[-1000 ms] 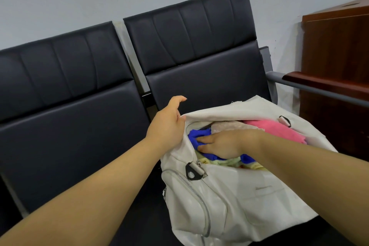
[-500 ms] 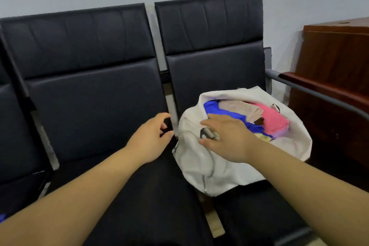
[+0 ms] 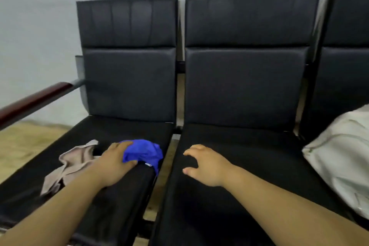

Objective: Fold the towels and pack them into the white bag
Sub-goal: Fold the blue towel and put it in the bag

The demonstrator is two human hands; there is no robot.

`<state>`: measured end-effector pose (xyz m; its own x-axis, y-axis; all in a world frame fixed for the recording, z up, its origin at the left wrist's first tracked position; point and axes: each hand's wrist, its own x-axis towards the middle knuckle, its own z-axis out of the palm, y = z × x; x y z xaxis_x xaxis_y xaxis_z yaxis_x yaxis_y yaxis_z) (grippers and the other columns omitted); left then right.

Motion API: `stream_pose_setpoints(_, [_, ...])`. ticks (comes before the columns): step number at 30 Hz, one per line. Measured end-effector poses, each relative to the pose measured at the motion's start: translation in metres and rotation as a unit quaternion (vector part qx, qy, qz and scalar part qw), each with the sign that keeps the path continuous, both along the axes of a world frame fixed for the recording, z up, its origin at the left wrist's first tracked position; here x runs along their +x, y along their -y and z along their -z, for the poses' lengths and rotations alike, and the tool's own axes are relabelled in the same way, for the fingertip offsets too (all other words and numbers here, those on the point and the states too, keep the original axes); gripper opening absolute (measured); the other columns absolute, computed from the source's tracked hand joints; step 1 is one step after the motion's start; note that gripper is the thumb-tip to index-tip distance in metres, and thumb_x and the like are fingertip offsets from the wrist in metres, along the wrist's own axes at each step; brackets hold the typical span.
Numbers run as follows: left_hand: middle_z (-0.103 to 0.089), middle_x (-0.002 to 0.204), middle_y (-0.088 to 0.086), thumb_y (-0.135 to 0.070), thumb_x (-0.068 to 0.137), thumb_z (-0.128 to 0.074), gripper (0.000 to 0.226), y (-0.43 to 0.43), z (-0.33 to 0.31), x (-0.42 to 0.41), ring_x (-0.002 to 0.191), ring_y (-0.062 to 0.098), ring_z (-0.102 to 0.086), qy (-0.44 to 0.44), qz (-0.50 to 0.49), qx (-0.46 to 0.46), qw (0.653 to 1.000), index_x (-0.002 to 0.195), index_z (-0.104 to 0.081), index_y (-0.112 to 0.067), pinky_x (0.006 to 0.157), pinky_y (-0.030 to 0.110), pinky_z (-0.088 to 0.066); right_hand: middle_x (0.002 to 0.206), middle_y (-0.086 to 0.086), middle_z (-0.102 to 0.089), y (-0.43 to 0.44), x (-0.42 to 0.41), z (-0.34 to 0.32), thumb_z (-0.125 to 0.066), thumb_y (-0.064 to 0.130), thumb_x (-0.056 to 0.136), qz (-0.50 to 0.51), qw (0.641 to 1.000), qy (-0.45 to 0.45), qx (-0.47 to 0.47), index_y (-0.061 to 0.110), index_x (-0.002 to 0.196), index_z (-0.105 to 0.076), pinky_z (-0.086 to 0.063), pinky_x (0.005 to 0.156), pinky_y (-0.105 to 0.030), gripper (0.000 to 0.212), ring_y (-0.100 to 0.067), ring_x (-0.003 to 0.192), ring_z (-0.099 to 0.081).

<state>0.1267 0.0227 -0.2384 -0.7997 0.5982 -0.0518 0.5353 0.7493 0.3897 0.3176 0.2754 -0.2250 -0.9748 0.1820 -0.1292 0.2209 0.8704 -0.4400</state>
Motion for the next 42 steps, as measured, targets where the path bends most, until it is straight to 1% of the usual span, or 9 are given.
stream_pose_setpoints(3, [-0.046, 0.146, 0.007, -0.055, 0.087, -0.064, 0.075, 0.03, 0.027, -0.035, 0.137, 0.029, -0.044, 0.019, -0.034, -0.038, 0.999, 0.153, -0.035, -0.032, 0.116, 0.043, -0.035, 0.154, 0.004, -0.04, 0.038, -0.064, 0.029, -0.066, 0.047, 0.093, -0.003, 0.999, -0.001, -0.045, 0.027, 0.149, -0.045, -0.035, 0.113, -0.028, 0.064, -0.018, 0.14, -0.042])
stream_pose_setpoints(7, [-0.026, 0.163, 0.001, -0.053, 0.095, -0.058, 0.069, 0.027, 0.049, -0.06, 0.144, 0.029, -0.037, -0.003, -0.026, -0.046, 0.999, 0.156, -0.031, -0.036, 0.12, 0.042, -0.028, 0.146, 0.002, -0.044, 0.07, -0.123, 0.063, -0.069, 0.042, 0.093, 0.036, 0.995, -0.005, -0.097, 0.024, 0.15, -0.044, -0.039, 0.11, -0.029, 0.065, -0.019, 0.133, -0.048])
stream_pose_setpoints(12, [-0.017, 0.168, -0.01, -0.068, 0.092, -0.043, 0.071, -0.003, 0.064, -0.075, 0.153, 0.029, -0.015, 0.01, 0.021, -0.036, 0.999, 0.156, -0.026, -0.044, 0.124, 0.047, -0.015, 0.105, 0.011, -0.067, 0.05, -0.129, 0.073, -0.073, 0.019, 0.091, 0.085, 0.984, -0.058, -0.146, 0.029, 0.121, -0.068, -0.05, 0.083, -0.016, 0.033, -0.005, 0.091, -0.066])
stream_pose_setpoints(14, [-0.019, 0.166, -0.017, -0.067, 0.094, -0.042, 0.066, -0.018, 0.064, -0.068, 0.153, 0.027, -0.013, 0.009, 0.053, -0.051, 0.997, 0.155, -0.026, -0.047, 0.123, 0.053, -0.013, 0.091, 0.014, -0.07, 0.028, -0.109, 0.063, -0.077, 0.017, 0.087, 0.085, 0.982, -0.055, -0.158, 0.03, 0.112, -0.071, -0.049, 0.075, -0.013, 0.029, 0.001, 0.077, -0.066])
stream_pose_setpoints(20, [-0.034, 0.16, -0.012, -0.058, 0.098, -0.05, 0.069, -0.082, 0.045, 0.006, 0.153, 0.022, -0.016, 0.0, 0.227, -0.062, 0.972, 0.158, -0.021, -0.04, 0.124, 0.043, -0.011, 0.089, 0.016, -0.076, -0.044, 0.0, 0.024, -0.081, 0.017, 0.084, 0.152, 0.969, -0.03, -0.192, 0.037, 0.1, -0.071, -0.055, 0.077, -0.023, 0.027, -0.003, 0.081, -0.072])
stream_pose_setpoints(27, [-0.043, 0.155, -0.009, -0.05, 0.098, -0.055, 0.07, -0.145, 0.056, 0.102, 0.142, 0.013, -0.038, 0.001, 0.375, -0.076, 0.924, 0.158, -0.022, -0.038, 0.119, 0.029, -0.026, 0.089, -0.004, -0.076, -0.099, 0.141, 0.036, -0.078, 0.006, 0.086, 0.265, 0.927, 0.044, -0.261, 0.022, 0.103, -0.073, -0.056, 0.067, -0.023, 0.024, -0.011, 0.072, -0.068])
stream_pose_setpoints(32, [-0.04, 0.148, -0.014, -0.031, 0.096, -0.06, 0.059, -0.173, 0.067, 0.14, 0.12, 0.013, -0.056, 0.005, 0.371, -0.056, 0.927, 0.15, -0.036, -0.037, 0.103, 0.031, -0.046, 0.097, -0.006, -0.07, -0.127, 0.175, 0.06, -0.077, 0.001, 0.084, 0.332, 0.892, 0.07, -0.297, 0.016, 0.105, -0.071, -0.051, 0.058, -0.018, 0.026, -0.011, 0.073, -0.064])
stream_pose_setpoints(38, [-0.056, 0.135, -0.014, -0.036, 0.099, -0.057, 0.036, -0.191, 0.075, 0.158, 0.123, 0.009, -0.053, -0.027, 0.368, -0.091, 0.925, 0.135, -0.055, -0.033, 0.102, 0.026, -0.044, 0.097, 0.014, -0.066, -0.137, 0.196, 0.069, -0.081, 0.029, 0.081, 0.223, 0.971, 0.05, -0.072, 0.04, 0.1, -0.065, -0.043, 0.072, -0.01, 0.027, 0.0, 0.086, -0.063])
stream_pose_setpoints(42, [-0.059, 0.127, -0.016, -0.038, 0.096, -0.061, 0.036, -0.197, 0.073, 0.164, 0.12, 0.005, -0.054, -0.04, 0.358, -0.052, 0.931, 0.131, -0.057, -0.034, 0.099, 0.026, -0.046, 0.103, 0.021, -0.061, -0.133, 0.207, 0.068, -0.08, 0.032, 0.081, 0.136, 0.989, -0.007, -0.062, 0.041, 0.102, -0.066, -0.042, 0.077, -0.009, 0.027, 0.004, 0.096, -0.058])
